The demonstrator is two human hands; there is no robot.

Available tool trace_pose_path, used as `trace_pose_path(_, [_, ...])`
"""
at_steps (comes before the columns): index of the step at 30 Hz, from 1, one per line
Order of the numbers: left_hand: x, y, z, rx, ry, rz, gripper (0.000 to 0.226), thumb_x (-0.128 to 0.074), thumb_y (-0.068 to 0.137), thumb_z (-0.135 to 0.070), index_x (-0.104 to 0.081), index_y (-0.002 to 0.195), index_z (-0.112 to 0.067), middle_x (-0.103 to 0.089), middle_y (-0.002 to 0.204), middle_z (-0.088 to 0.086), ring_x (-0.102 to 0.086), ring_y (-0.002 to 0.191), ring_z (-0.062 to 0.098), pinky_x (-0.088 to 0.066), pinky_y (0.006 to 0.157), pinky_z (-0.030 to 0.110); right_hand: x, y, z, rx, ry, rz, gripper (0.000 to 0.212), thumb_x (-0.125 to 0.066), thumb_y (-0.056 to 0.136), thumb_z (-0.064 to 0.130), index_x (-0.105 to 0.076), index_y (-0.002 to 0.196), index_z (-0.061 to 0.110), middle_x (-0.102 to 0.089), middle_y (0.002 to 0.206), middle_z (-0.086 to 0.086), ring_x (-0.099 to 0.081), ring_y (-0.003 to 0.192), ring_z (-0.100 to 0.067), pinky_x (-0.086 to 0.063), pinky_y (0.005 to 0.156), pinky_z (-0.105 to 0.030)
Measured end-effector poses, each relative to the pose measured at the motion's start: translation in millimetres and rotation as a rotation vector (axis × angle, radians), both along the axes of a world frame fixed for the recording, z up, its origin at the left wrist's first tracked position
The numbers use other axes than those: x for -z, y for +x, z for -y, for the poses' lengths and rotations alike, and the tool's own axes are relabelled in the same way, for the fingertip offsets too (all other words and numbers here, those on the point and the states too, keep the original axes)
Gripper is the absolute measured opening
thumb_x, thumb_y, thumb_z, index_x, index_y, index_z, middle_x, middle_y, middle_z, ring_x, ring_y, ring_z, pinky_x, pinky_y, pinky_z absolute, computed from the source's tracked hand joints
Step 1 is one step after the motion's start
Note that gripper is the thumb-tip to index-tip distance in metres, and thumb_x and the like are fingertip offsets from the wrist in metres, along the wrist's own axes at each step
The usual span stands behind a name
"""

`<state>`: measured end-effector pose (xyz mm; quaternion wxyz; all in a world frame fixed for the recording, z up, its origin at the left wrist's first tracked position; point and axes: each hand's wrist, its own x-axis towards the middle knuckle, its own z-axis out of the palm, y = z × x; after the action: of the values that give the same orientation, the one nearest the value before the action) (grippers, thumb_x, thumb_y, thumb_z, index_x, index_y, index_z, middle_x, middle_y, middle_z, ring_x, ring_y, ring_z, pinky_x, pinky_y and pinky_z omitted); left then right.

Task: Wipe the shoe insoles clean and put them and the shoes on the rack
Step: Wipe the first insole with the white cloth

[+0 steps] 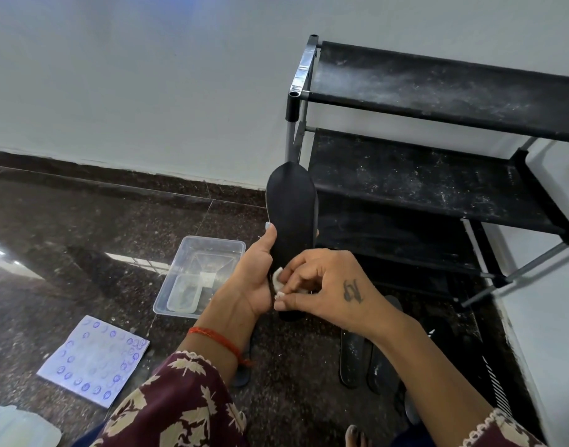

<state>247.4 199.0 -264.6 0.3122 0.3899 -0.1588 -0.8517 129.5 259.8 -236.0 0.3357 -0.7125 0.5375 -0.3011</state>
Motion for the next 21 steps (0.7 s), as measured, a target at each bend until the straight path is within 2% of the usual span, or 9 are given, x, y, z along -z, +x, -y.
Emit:
trace_pose_path(3, [2.1, -0.3, 0.5, -0.009, -0.015, 0.042, 0.062, -0.031, 0.096, -0.055, -0.062, 0.117, -0.005, -0.07, 0.104, 0.014, -0.071, 0.084, 0.026, -0.058, 0.066, 0.036, -0.4, -6.0, 0.0, -0.04, 0.029, -0.04, 0.009, -0.082, 0.064, 0.015, -0.075, 0.069, 0.012, -0.068, 0.085, 0.011, -0.06, 0.082, 0.005, -0.044, 0.071, -0.005])
trace_pose_path(7, [0.3, -2.1, -0.9, -0.006, -0.031, 0.058, 0.064, -0.029, 0.097, -0.054, -0.061, 0.117, -0.004, -0.07, 0.105, 0.014, -0.071, 0.085, 0.024, -0.057, 0.068, 0.035, 3.2, -17.3, 0.7, 0.014, 0.021, -0.105, 0.009, -0.081, 0.066, 0.013, -0.073, 0.069, 0.016, -0.069, 0.084, 0.008, -0.061, 0.072, 0.002, -0.049, 0.066, -0.012])
trace_pose_path(10, [1.2, -2.4, 0.0, -0.02, -0.034, 0.055, 0.062, -0.03, 0.097, -0.054, -0.061, 0.118, -0.005, -0.07, 0.106, 0.013, -0.071, 0.084, 0.023, -0.057, 0.068, 0.032, 5.5, -18.3, 1.2, 0.142, -0.09, -0.149, 0.007, -0.078, 0.071, 0.016, -0.071, 0.069, 0.015, -0.069, 0.081, 0.005, -0.064, 0.074, -0.005, -0.053, 0.067, -0.02])
trace_pose_path(11, [1.2, -2.4, 0.4, -0.029, -0.033, 0.055, 0.061, -0.031, 0.097, -0.053, -0.061, 0.118, -0.006, -0.07, 0.104, 0.013, -0.071, 0.083, 0.023, -0.058, 0.068, 0.031, 5.0, -17.1, 1.6, 0.195, -0.14, -0.144, 0.006, -0.077, 0.071, 0.015, -0.071, 0.069, 0.014, -0.07, 0.081, 0.003, -0.065, 0.075, -0.007, -0.053, 0.068, -0.024])
trace_pose_path(13, [1.1, -2.8, 1.4, -0.033, -0.021, 0.041, 0.059, -0.032, 0.096, -0.054, -0.061, 0.117, -0.006, -0.069, 0.102, 0.014, -0.071, 0.08, 0.024, -0.059, 0.065, 0.032, 2.9, -12.8, 1.4, 0.249, -0.146, -0.013, 0.008, -0.076, 0.072, 0.011, -0.069, 0.074, 0.011, -0.07, 0.08, 0.001, -0.066, 0.074, -0.008, -0.056, 0.069, -0.026])
trace_pose_path(16, [-0.9, -3.1, 0.1, -0.039, 0.003, 0.006, 0.061, -0.029, 0.097, -0.052, -0.062, 0.105, -0.002, -0.071, 0.089, 0.015, -0.071, 0.073, 0.025, -0.06, 0.059, 0.034, -2.8, -3.0, -2.5, 0.123, 0.037, 0.177, 0.023, -0.077, 0.069, 0.004, -0.066, 0.088, 0.012, -0.071, 0.084, 0.0, -0.068, 0.077, -0.007, -0.057, 0.072, -0.024])
trace_pose_path(17, [-1.0, -3.0, 0.3, -0.043, 0.007, 0.003, 0.061, -0.029, 0.098, -0.052, -0.063, 0.103, -0.002, -0.072, 0.087, 0.015, -0.071, 0.072, 0.025, -0.059, 0.058, 0.034, -3.6, -0.7, -3.8, 0.067, 0.063, 0.163, 0.025, -0.077, 0.069, 0.003, -0.066, 0.09, 0.012, -0.071, 0.085, 0.001, -0.068, 0.078, -0.007, -0.057, 0.073, -0.024])
trace_pose_path(21, [-0.4, -0.5, -0.2, -0.046, 0.002, -0.018, 0.064, -0.027, 0.098, -0.052, -0.058, 0.121, -0.002, -0.069, 0.103, 0.016, -0.068, 0.089, 0.026, -0.053, 0.075, 0.038, -6.4, -3.3, -3.9, -0.049, 0.067, 0.035, 0.022, -0.073, 0.07, -0.001, -0.074, 0.086, 0.014, -0.07, 0.079, 0.012, -0.065, 0.075, 0.003, -0.051, 0.067, -0.011])
